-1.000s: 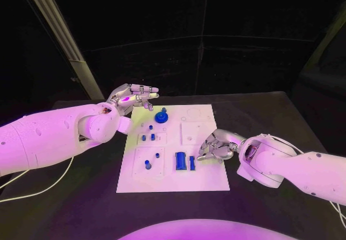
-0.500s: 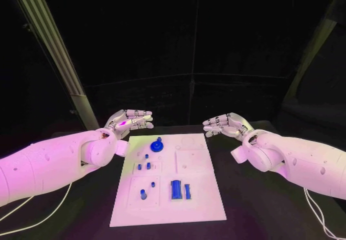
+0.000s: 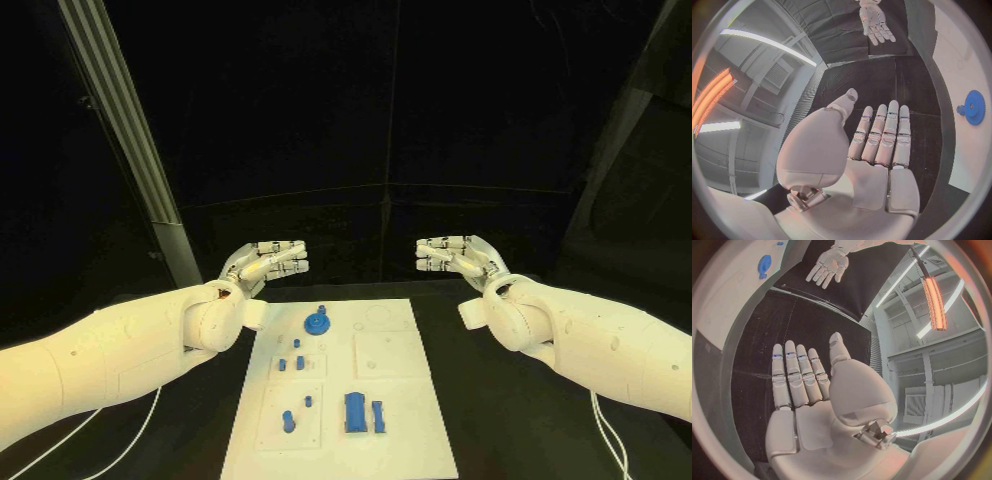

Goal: Assemble the parts on the task board

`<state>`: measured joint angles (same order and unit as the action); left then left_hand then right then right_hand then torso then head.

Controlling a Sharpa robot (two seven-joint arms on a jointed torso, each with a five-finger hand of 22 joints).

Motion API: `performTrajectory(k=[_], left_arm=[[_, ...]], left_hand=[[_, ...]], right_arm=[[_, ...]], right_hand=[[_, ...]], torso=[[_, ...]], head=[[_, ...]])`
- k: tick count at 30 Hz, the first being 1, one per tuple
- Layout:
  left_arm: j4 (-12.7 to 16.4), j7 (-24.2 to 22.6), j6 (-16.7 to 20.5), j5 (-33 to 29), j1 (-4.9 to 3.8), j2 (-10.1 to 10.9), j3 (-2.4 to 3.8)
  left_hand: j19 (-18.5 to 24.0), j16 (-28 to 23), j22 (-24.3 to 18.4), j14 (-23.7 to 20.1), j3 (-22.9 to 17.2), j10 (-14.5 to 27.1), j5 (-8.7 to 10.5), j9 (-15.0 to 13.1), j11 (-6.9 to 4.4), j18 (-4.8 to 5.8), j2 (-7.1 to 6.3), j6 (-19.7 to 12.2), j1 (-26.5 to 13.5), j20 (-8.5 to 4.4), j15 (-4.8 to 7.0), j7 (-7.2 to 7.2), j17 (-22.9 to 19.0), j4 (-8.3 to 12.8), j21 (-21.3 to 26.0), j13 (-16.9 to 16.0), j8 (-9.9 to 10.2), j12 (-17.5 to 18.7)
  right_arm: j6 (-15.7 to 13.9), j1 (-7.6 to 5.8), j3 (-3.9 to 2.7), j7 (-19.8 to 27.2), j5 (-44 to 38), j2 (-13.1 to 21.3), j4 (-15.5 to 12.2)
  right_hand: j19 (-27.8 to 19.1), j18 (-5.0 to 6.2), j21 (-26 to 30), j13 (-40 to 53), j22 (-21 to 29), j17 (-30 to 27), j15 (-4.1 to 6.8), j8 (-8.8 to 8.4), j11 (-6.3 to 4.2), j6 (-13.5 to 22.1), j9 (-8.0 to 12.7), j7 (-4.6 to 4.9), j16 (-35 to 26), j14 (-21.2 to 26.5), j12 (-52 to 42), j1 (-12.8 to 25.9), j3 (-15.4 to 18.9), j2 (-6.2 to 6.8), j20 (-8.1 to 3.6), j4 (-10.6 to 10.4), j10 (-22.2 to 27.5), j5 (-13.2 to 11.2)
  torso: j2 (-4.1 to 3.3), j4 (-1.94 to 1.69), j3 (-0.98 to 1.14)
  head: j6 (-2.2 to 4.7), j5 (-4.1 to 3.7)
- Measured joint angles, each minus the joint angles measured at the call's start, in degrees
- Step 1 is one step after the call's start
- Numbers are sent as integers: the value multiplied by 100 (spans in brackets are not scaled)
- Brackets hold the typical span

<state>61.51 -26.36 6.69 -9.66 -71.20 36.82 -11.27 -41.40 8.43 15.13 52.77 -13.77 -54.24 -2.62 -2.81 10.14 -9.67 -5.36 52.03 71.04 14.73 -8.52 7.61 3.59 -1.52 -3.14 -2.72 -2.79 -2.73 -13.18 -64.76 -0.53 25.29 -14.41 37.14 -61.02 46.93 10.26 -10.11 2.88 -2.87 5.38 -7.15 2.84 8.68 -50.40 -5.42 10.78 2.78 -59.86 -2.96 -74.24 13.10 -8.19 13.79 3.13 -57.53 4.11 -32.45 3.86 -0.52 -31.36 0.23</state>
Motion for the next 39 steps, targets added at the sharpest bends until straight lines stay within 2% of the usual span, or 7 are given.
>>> performTrajectory(k=[3, 7, 13, 16, 20, 27, 39], left_arm=[[63, 10, 24, 8, 33, 25, 32], [301, 13, 145, 32, 124, 87, 134], [956, -4, 685, 139, 391, 291, 414], [1403, -21, 1126, 230, 572, 410, 590], [1968, -54, 1771, 376, 789, 552, 805], [2636, -129, 2822, 624, 1041, 735, 1055], [2832, -203, 3557, 832, 1114, 786, 1118]], left_hand=[[466, -98, -172, -600, 158, 617, 102, 103, -117, 47, 186, -592, -812, -162, 99, -89, -135, 53, 117, 101, 104, 103], [1071, -224, -393, -1368, 357, 1405, 169, 195, -265, 141, 364, -1348, -1844, -379, 223, -199, -250, 104, 197, 188, 181, 167], [1740, -456, -637, -2219, 577, 2283, 218, 249, -429, 302, 473, -2190, -2991, -617, 467, -516, -318, 135, 263, 241, 232, 231], [2011, -602, -738, -2566, 666, 2636, 218, 259, -544, 312, 499, -2529, -3454, -713, 610, -610, -333, 139, 263, 249, 235, 231], [2354, -718, -859, -3008, 771, 3090, 218, 267, -772, 527, 518, -2963, -4044, -838, 732, -685, -341, 147, 283, 256, 235, 231], [2806, -779, -1133, -3576, 1113, 3673, 241, 273, -940, 750, 531, -3523, -4813, -1138, 815, -738, -349, 151, 287, 264, 255, 231], [3313, -804, -1462, -4241, 1313, 4363, 241, 274, -1002, 843, 536, -4183, -5709, -1434, 846, -754, -352, 152, 287, 265, 255, 253]], right_arm=[[-26, 23, 5, -11, 1, 46, -73], [-152, 74, 10, -14, 51, 133, -356], [-675, 196, 21, 27, 272, 323, -1194], [-1103, 289, 37, 75, 466, 462, -1732], [-1696, 381, 49, 149, 745, 602, -2294], [-2519, 464, 56, 264, 1140, 740, -2820], [-2953, 471, 57, 344, 1382, 754, -2878]], right_hand=[[-527, -104, 117, -110, 106, -179, 79, -108, -99, 564, 179, -119, -103, 671, 115, 834, -143, 92, -158, -125, 645, -156], [-1236, -228, 266, -202, 204, -368, 226, -181, -230, 1322, 373, -279, -182, 1574, 187, 1947, -343, 214, -364, -223, 1512, -290], [-1978, -318, 430, -255, 255, -476, 522, -240, -451, 2122, 479, -452, -230, 2523, 231, 3124, -547, 486, -583, -275, 2424, -355], [-2276, -408, 533, -266, 265, -496, 594, -240, -600, 2443, 500, -523, -230, 2902, 254, 3594, -622, 610, -667, -305, 2784, -356], [-2653, -412, 762, -273, 273, -516, 655, -240, -735, 2840, 518, -768, -235, 3382, 254, 4190, -719, 711, -779, -299, 3251, -378], [-3158, -775, 929, -281, 278, -527, 699, -262, -825, 3402, 531, -982, -252, 4042, 260, 5011, -1070, 789, -1122, -308, 3885, -378], [-3751, -899, 972, -280, 280, -532, 711, -262, -867, 4036, 536, -1065, -251, 4792, 275, 5939, -1243, 815, -1347, -314, 4601, -378]], torso=[[5, -17, 1], [37, -110, 15], [98, -294, 40], [114, -340, 47], [121, -369, 50], [126, -383, 51], [127, -386, 52]], head=[[-24, 0], [-131, -7], [-274, -21], [-296, -23], [-301, -23], [-302, -23], [-302, -23]])
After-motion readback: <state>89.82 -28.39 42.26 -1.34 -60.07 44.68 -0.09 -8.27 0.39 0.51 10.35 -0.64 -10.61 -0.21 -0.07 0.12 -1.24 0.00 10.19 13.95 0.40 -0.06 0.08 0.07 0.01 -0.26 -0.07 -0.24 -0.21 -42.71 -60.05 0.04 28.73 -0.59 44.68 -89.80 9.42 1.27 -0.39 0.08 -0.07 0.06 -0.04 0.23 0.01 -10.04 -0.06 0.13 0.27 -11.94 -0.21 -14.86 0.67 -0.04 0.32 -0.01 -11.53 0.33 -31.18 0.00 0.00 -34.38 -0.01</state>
